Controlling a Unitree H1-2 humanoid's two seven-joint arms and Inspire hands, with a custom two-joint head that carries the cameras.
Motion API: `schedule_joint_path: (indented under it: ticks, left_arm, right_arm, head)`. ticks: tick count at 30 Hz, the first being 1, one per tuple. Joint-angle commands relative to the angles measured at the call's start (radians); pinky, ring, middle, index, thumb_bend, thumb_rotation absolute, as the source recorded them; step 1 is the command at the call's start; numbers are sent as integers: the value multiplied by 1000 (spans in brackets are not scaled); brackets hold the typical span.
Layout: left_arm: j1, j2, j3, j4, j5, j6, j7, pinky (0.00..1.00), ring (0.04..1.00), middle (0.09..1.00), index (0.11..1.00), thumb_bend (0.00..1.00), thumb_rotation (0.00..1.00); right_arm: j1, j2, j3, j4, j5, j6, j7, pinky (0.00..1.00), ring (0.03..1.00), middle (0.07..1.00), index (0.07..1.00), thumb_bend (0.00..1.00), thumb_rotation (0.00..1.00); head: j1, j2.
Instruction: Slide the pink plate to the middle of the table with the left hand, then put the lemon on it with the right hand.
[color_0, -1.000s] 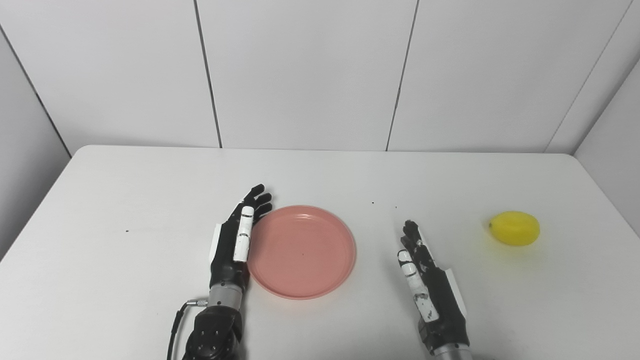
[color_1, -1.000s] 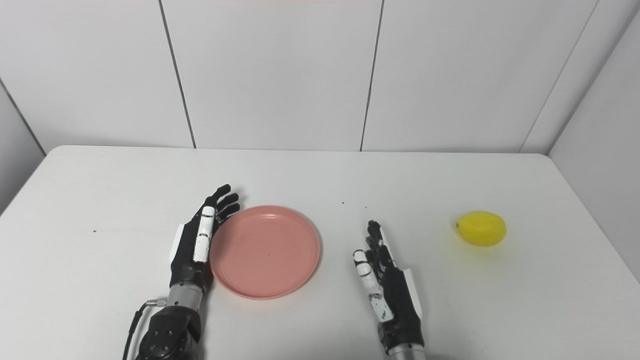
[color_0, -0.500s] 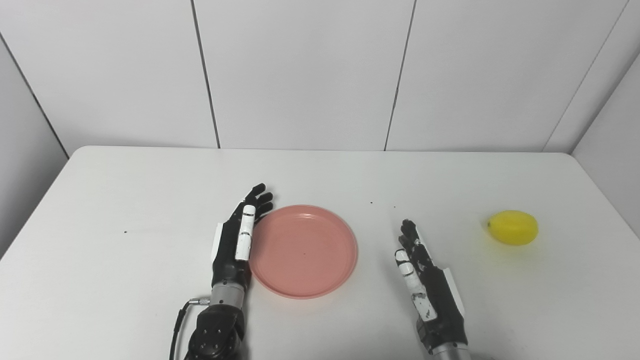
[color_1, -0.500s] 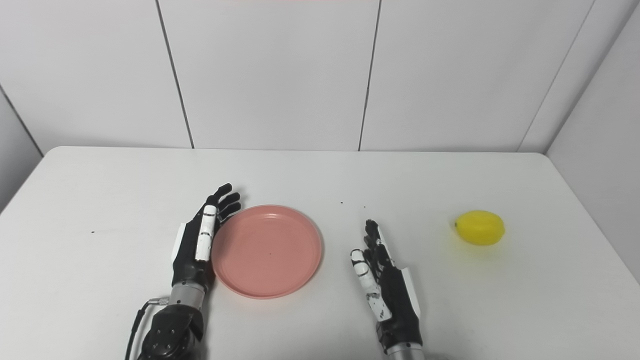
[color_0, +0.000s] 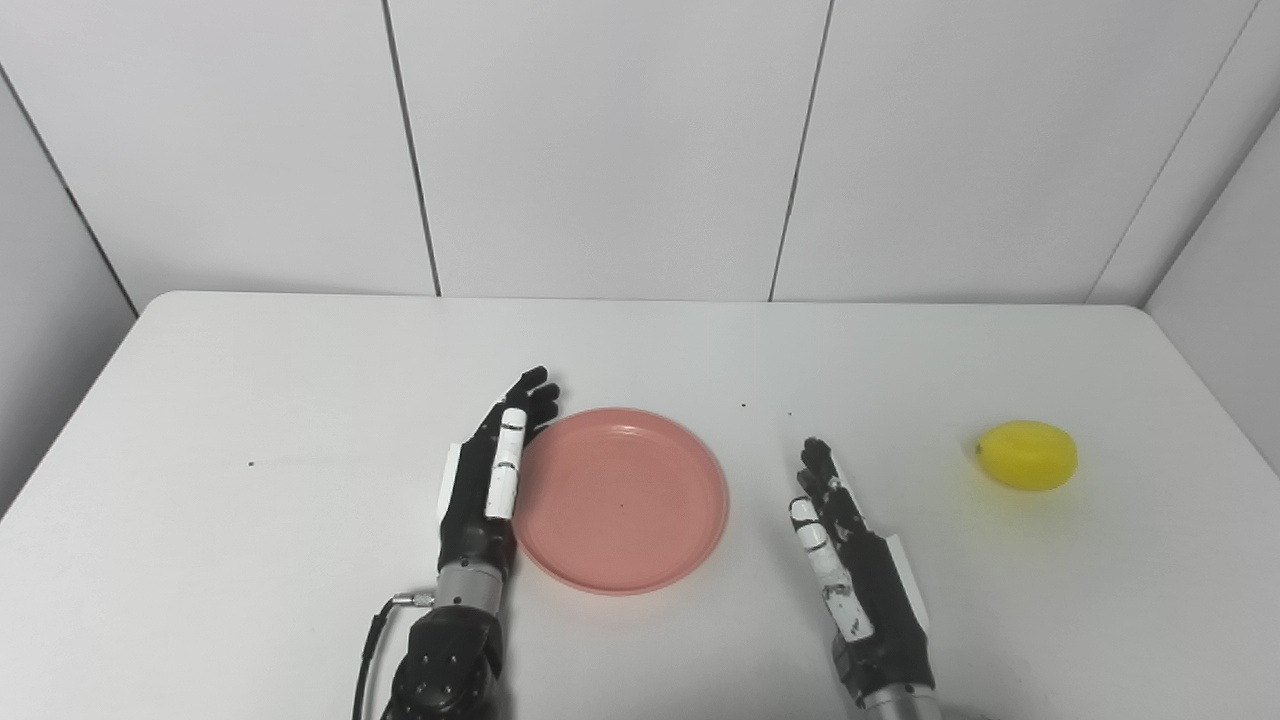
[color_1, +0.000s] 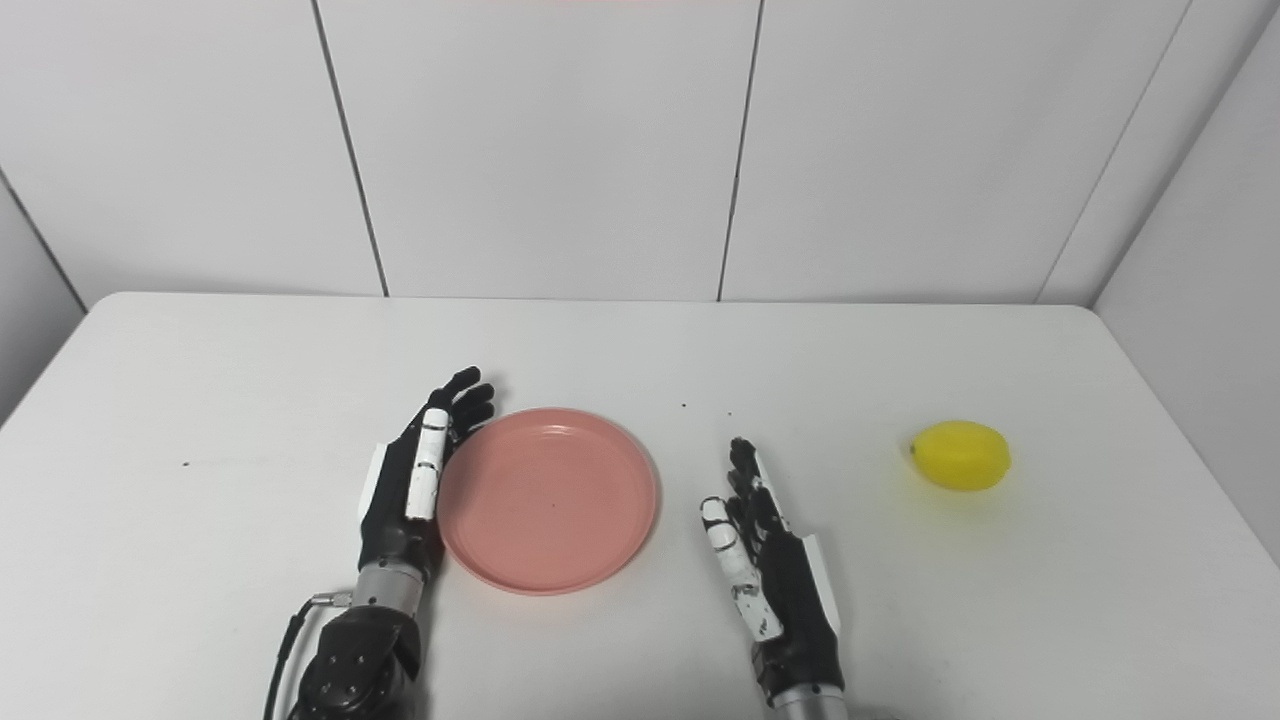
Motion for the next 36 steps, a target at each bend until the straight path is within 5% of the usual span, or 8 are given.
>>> schedule_joint_path:
  ticks: [1, 25, 33, 36]
  left_arm:
    - [-25, -33, -35, 4, 3, 15, -34, 842, 847, 843, 826, 427, 1000]
    - [-25, -6, -72, -14, -58, 3, -150, 897, 917, 903, 881, 530, 1000]
    - [-25, 5, -68, -10, -26, -13, -158, 922, 928, 920, 906, 507, 1000]
    - [-30, 9, -62, -12, -8, -11, -145, 926, 925, 919, 912, 468, 1000]
  right_arm:
    - [-21, 12, 2, -41, 3, -11, -3, 1000, 1000, 985, 959, 591, 791]
    - [-27, 14, -1, -53, 6, 26, -6, 1000, 1000, 988, 957, 649, 779]
    - [-29, 4, -8, -54, 1, 14, -5, 1000, 1000, 985, 956, 637, 795]
    - [-43, -12, -18, -47, -3, -27, -5, 1000, 1000, 995, 981, 549, 787]
  head:
    - [1, -1]
    - [-5, 7]
    - [-16, 3]
    - [-21, 2]
